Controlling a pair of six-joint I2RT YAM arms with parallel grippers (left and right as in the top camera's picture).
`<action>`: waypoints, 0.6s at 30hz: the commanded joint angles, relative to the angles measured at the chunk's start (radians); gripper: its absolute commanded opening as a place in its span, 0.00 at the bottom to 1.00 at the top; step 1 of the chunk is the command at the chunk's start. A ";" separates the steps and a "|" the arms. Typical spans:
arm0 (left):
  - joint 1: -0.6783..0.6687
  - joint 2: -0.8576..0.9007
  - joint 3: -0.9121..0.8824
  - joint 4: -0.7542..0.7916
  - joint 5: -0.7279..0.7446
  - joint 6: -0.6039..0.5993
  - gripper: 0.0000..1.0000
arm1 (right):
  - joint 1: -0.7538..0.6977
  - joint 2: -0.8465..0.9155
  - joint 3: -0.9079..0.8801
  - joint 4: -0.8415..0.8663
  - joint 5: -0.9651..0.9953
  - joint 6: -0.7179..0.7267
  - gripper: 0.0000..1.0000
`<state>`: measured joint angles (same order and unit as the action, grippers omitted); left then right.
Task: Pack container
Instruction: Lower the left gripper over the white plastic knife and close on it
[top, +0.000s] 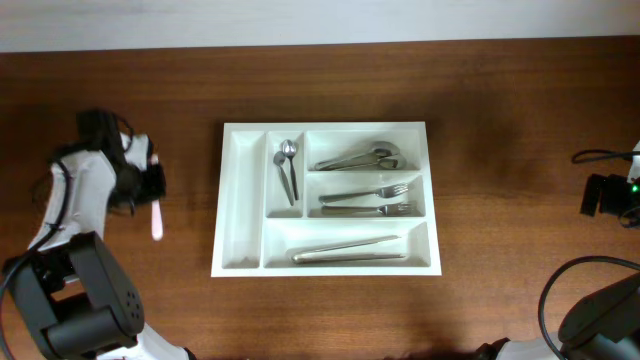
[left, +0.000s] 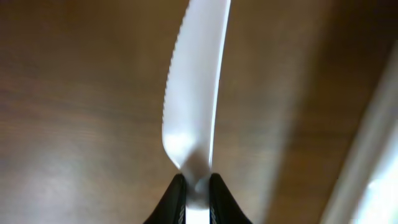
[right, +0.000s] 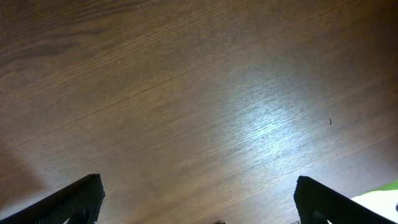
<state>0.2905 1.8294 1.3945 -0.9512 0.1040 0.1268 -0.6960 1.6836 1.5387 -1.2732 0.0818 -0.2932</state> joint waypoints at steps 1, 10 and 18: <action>-0.024 0.005 0.100 -0.032 0.139 0.002 0.02 | 0.002 -0.022 -0.002 0.003 -0.002 -0.006 0.99; -0.227 0.005 0.178 -0.054 0.259 0.028 0.02 | 0.002 -0.022 -0.002 0.003 -0.002 -0.006 0.99; -0.422 0.005 0.178 -0.057 0.078 -0.002 0.02 | 0.002 -0.022 -0.002 0.003 -0.002 -0.006 0.99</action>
<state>-0.0986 1.8294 1.5600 -1.0042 0.2790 0.1341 -0.6960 1.6836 1.5387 -1.2732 0.0818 -0.2928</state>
